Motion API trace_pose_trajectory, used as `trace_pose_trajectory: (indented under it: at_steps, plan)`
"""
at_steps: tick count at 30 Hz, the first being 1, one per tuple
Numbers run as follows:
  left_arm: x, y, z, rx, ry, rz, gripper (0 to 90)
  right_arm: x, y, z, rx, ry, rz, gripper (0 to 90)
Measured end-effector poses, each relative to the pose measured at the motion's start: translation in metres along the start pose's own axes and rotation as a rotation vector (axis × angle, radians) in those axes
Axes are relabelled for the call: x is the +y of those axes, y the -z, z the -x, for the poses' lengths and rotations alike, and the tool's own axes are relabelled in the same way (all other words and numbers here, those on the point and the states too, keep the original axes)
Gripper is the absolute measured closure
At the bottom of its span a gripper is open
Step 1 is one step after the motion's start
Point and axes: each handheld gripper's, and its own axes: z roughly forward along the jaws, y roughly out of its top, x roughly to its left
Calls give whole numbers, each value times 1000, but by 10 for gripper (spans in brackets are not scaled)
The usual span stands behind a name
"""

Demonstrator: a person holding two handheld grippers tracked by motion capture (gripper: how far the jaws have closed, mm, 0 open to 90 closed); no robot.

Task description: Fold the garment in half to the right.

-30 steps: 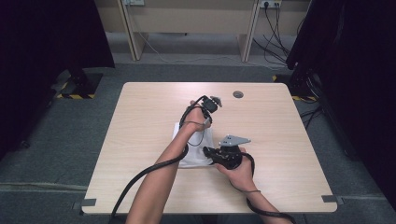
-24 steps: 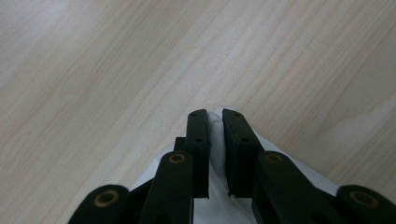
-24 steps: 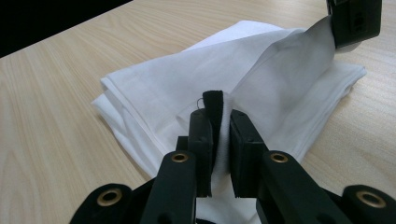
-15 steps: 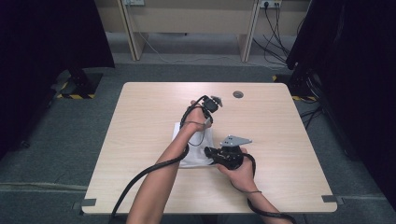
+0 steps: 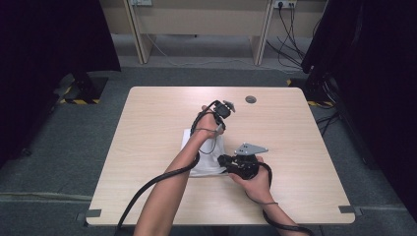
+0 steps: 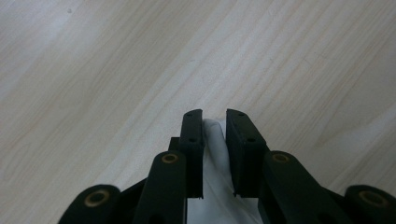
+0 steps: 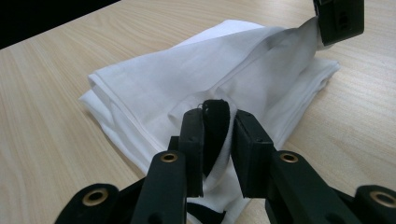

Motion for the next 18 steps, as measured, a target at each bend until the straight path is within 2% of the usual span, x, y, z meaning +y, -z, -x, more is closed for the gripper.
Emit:
trace_pose_trajectory:
  at_steps: [18]
  plan:
    - [4,-1,4,9,-19,26,718,-3,9,3,-43,5,5,692]
